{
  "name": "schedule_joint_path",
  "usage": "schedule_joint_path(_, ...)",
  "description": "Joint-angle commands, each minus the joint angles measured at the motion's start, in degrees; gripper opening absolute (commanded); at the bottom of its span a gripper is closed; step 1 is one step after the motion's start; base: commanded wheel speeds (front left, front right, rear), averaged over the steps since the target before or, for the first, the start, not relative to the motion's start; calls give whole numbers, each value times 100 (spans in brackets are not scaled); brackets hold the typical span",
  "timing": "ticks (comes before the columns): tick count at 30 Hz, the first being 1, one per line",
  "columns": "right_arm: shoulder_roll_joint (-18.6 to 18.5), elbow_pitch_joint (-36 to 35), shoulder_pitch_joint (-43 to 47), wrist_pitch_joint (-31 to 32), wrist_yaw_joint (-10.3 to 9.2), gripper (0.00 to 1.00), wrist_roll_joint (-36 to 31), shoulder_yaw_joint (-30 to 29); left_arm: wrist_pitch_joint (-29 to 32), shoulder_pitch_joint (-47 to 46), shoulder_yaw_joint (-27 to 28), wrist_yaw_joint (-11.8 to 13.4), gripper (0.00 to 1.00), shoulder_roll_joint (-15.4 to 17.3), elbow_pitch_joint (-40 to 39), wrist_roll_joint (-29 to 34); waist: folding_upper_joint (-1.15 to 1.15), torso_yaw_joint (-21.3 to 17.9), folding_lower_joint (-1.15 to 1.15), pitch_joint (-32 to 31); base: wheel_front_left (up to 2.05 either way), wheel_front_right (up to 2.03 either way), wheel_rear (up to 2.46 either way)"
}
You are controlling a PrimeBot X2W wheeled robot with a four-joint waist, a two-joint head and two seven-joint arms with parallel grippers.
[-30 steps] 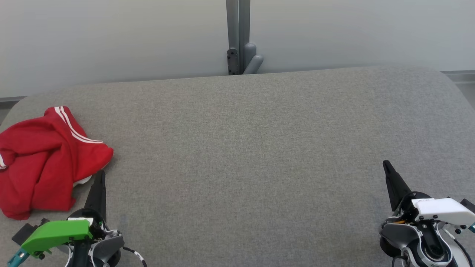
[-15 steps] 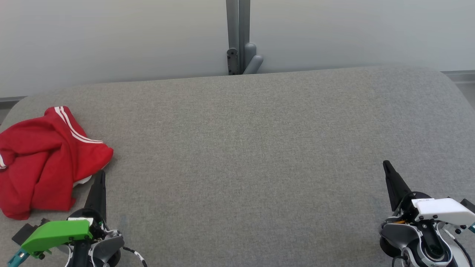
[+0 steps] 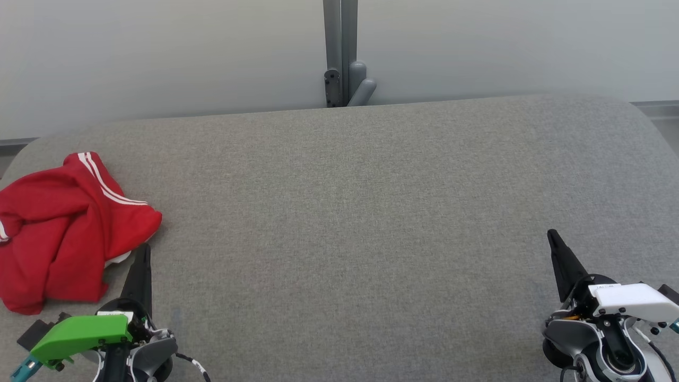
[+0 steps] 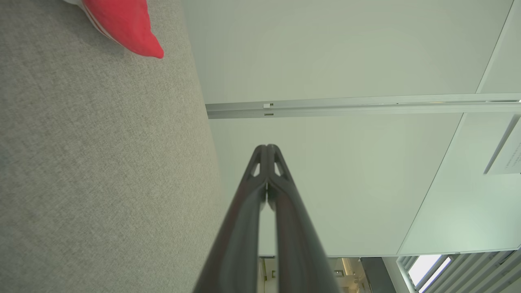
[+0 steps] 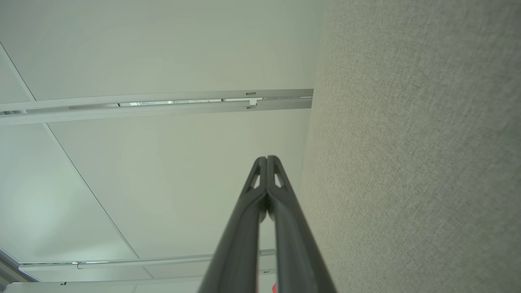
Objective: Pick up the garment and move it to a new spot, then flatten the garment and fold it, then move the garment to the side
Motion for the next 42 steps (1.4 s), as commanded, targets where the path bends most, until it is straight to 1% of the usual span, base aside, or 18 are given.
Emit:
schedule_joint_path(1, -27, -21, -47, 3, 2, 0, 32, -15, 7, -55, 28, -33, 0, 31, -28, -3, 42, 0, 0, 0, 0, 0, 0)
schedule_joint_path(4, -27, -21, -48, 3, 2, 0, 32, -15, 7, -55, 28, -33, 0, 31, -28, -3, 42, 0, 0, 0, 0, 0, 0)
schedule_joint_path(5, 1, 1, 0, 0, 0, 100, 0, 1, -1, 1, 0, 0, 100, -1, 3, 1, 0, 0, 0, 0, 0, 0, 0)
schedule_joint_path(9, 42, 136, 107, -4, -1, 100, -6, 17, -7, 114, -29, 9, 100, -22, 136, 1, 0, 0, 0, 1, 0, 0, 0)
schedule_joint_path(13, 28, 59, 110, -89, -1, 100, -69, 91, -125, 117, -81, 7, 100, -18, 123, 67, 1, -1, 0, 6, 0, 0, 0)
schedule_joint_path(19, -86, 19, 106, -302, -1, 100, -331, 289, -296, 128, -142, 5, 100, 6, 137, 410, 3, 0, 0, 12, 0, 0, 0)
schedule_joint_path(26, -161, 52, 96, -496, 0, 100, -1103, 378, -479, 155, -139, 2, 100, 8, 115, 1215, 6, 2, 0, 19, 0, 0, 0)
schedule_joint_path(42, -215, 7, 132, -880, 0, 100, -2959, 592, -850, 247, -271, -3, 100, 3, 104, 3343, 11, -7, 0, 16, 0, 0, 0)
